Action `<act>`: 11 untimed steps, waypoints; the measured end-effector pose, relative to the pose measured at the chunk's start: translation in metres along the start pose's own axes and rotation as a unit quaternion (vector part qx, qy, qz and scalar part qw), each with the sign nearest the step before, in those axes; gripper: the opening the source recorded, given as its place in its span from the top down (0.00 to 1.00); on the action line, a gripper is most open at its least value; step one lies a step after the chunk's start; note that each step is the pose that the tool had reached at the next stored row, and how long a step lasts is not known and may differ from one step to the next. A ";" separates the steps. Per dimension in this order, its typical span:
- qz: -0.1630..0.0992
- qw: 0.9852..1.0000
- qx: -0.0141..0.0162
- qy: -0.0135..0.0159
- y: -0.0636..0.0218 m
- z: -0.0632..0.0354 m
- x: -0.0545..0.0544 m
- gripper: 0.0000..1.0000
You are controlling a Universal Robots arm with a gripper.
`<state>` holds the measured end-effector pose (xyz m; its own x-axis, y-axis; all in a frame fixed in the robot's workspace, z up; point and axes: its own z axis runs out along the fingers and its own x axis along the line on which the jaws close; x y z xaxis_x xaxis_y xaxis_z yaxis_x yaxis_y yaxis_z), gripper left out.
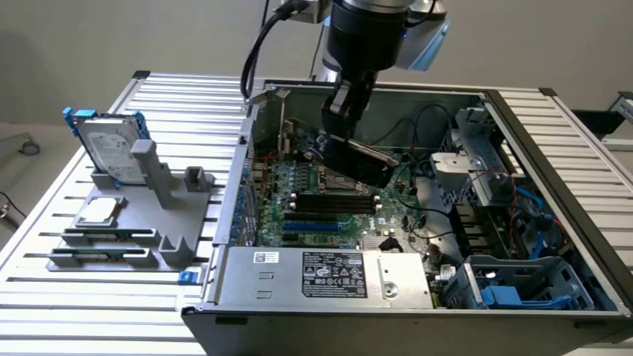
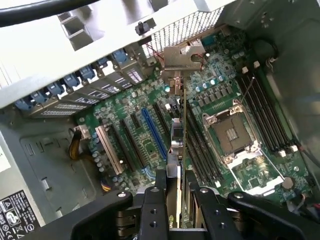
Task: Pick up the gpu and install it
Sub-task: 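Insert the gpu into the slot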
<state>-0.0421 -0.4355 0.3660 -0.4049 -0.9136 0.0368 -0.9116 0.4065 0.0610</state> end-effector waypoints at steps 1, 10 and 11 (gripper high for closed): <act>-0.009 1.000 0.000 0.001 0.0000 0.0005 0.000 0.74; -0.090 0.996 0.003 0.006 -0.0003 0.0056 0.000 0.74; -0.099 0.995 0.003 0.006 -0.0004 0.0064 0.000 0.74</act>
<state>-0.0421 -0.4355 0.3596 -0.2158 -0.9757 0.0371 -0.9740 0.2177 0.0622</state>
